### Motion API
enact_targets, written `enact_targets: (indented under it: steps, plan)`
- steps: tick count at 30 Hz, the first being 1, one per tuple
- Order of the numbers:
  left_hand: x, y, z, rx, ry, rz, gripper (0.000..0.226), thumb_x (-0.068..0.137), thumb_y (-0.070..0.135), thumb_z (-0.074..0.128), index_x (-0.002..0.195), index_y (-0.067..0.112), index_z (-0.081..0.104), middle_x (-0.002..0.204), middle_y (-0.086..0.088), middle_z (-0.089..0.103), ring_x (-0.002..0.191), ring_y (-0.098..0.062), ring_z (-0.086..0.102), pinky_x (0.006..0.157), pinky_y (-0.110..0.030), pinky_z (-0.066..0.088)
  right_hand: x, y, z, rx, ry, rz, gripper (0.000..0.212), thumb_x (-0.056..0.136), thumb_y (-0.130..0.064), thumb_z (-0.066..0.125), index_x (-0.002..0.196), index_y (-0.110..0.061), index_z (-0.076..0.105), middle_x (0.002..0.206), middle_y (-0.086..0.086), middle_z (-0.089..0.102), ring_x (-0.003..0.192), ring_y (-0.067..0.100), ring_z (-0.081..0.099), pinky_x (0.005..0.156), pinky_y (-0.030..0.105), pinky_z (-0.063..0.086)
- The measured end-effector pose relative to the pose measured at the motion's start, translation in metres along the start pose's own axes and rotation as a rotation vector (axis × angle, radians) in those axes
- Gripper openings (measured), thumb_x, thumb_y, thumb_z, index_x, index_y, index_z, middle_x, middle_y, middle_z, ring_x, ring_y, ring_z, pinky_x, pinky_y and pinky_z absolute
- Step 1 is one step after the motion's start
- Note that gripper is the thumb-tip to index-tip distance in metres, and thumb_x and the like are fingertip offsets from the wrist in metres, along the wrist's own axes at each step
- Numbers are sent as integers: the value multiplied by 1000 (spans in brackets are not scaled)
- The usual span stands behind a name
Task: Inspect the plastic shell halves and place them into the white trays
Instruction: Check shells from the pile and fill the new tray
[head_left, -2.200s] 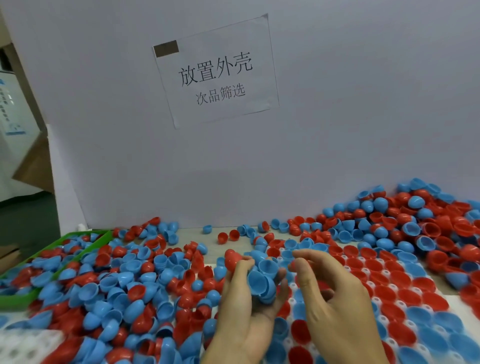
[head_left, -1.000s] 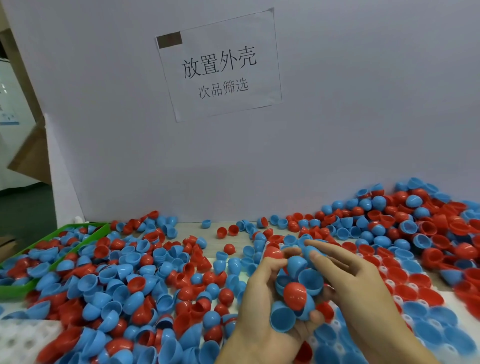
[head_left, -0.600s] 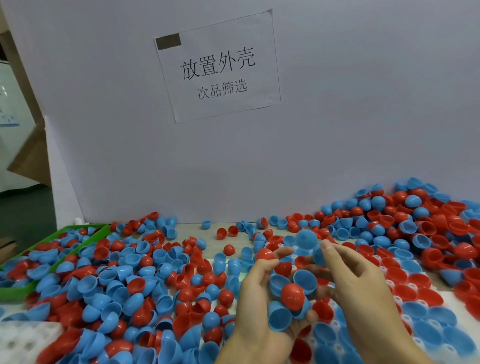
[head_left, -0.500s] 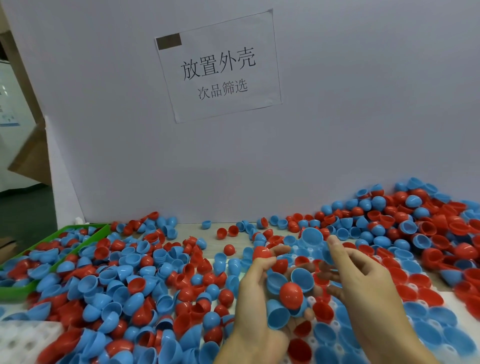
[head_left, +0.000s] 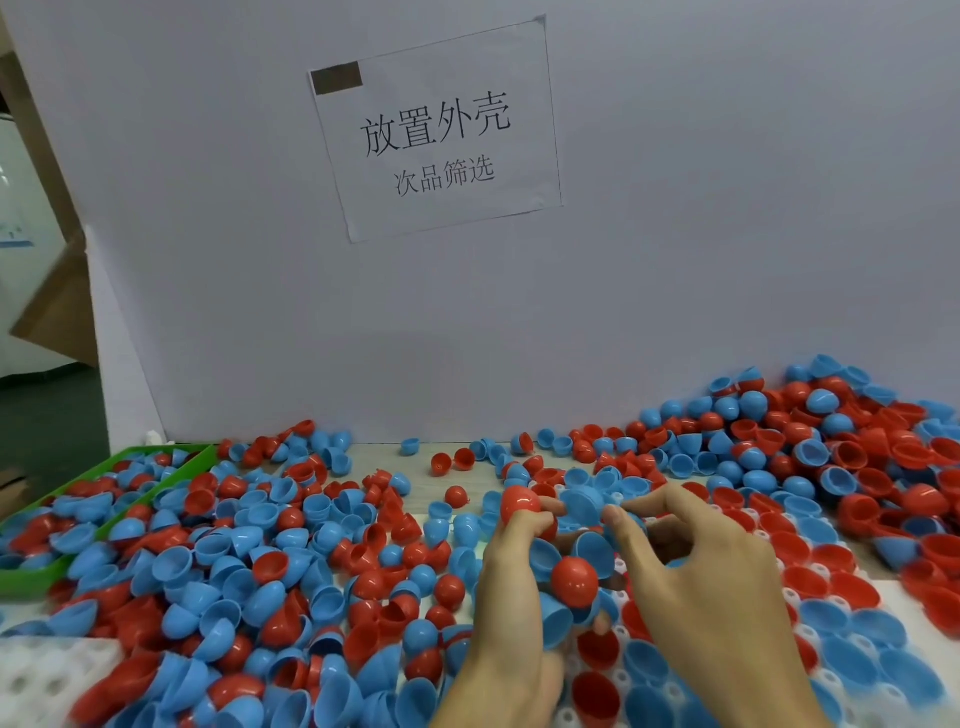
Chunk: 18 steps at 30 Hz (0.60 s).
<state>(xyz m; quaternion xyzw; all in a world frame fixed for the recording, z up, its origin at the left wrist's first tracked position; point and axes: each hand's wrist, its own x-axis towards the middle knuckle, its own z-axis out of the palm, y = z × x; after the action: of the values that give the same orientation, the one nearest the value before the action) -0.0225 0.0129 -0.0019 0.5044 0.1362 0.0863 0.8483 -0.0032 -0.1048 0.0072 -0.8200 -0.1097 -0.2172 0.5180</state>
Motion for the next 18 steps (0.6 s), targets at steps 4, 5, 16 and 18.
enact_targets:
  steps: [4,5,16,18]
  plan:
    - [0,1,-1,-13,-6,-7,19,88,26,60,76,20,73,112,-22,71,112,-41,66,96,-54,51,3,3,-1,-35,-51,34,19,85,-29,73,69,-27,66,58,-10,65,58,1,63,53,10,48]
    - [-1,1,-1,-15,1,-13,19,89,26,60,76,20,73,113,-23,71,111,-42,66,96,-53,51,3,3,-1,-5,-88,52,15,86,-27,72,74,-30,64,57,-8,66,57,0,65,51,10,50]
    - [-2,0,1,11,-73,-39,16,88,27,60,78,21,70,85,-13,73,72,-24,65,52,-29,46,9,9,-21,-83,-445,-21,41,92,-3,64,92,-44,60,71,-13,73,65,5,72,63,19,59]
    - [-2,0,2,27,-86,-35,22,89,25,59,70,24,71,79,-6,73,68,-19,66,49,-27,46,12,7,-27,-128,-442,-54,38,91,-5,66,90,-43,62,65,-9,72,61,4,71,62,18,59]
